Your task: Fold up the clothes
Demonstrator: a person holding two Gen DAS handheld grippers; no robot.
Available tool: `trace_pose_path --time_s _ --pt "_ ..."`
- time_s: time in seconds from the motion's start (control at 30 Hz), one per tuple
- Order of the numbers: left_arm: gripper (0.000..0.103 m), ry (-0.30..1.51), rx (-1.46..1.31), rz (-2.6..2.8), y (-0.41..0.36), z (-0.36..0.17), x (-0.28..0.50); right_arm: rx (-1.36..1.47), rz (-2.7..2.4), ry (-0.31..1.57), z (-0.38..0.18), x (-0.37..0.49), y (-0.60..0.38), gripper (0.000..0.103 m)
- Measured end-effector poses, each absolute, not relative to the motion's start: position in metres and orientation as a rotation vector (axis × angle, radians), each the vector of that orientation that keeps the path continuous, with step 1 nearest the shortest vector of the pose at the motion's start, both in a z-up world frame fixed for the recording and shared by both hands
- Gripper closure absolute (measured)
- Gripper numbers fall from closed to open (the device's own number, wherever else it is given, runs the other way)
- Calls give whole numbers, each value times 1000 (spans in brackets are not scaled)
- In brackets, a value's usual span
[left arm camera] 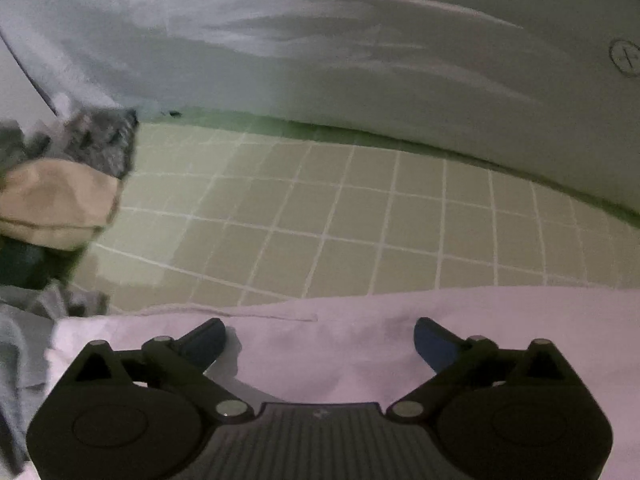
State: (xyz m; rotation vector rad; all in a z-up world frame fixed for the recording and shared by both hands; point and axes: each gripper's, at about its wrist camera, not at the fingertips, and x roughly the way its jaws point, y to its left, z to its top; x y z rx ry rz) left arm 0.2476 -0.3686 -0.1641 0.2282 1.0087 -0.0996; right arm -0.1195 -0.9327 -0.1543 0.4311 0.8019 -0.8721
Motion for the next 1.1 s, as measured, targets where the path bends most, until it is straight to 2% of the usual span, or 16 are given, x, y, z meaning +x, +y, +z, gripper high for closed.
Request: trace_pose_path --time_s 0.07,0.1,0.17,0.2,0.27,0.3,0.33,0.43,0.7,0.8,0.87,0.9,0.93,0.97,1.03,1.1 --pt "5 1037 127 -110 -357 -167 252 428 -860 806 -152 -119 -933 7" --pt "6 1051 66 -112 -352 -169 253 426 -854 809 -151 -119 -933 15" --pt "16 1015 66 -114 -353 -168 245 424 -844 809 -147 -119 -932 46" --pt "20 998 72 -121 -356 -167 240 426 -839 807 -144 -119 -930 84" --pt "50 959 96 -147 -364 -165 230 435 -823 813 -141 -118 -927 92" --pt "59 948 109 -165 -368 -163 227 429 -820 816 -140 -118 -926 93" --pt "85 937 122 -183 -372 -161 224 407 -826 817 -139 -117 -923 96" --pt "100 922 169 -180 -380 -159 225 354 -884 792 -131 -117 -919 98" --pt "103 623 279 -28 -377 -98 252 261 -1059 582 -70 -129 -908 98" --pt "102 736 161 13 -365 -107 281 279 -1091 695 -96 -117 -920 93" --pt "95 791 115 10 -365 -114 282 343 -1116 785 -116 -112 -930 77" --pt "88 790 133 3 -368 -114 278 350 -1132 797 -118 -112 -927 62" --pt "68 788 151 -3 -369 -114 269 353 -1134 784 -117 -115 -920 47" --pt "47 786 168 -8 -371 -114 259 356 -1135 770 -115 -118 -913 41" --pt "38 791 183 -27 -373 -114 241 390 -1111 749 -112 -131 -897 22" --pt "38 819 158 -69 -371 -110 219 436 -1074 729 -110 -146 -879 19"
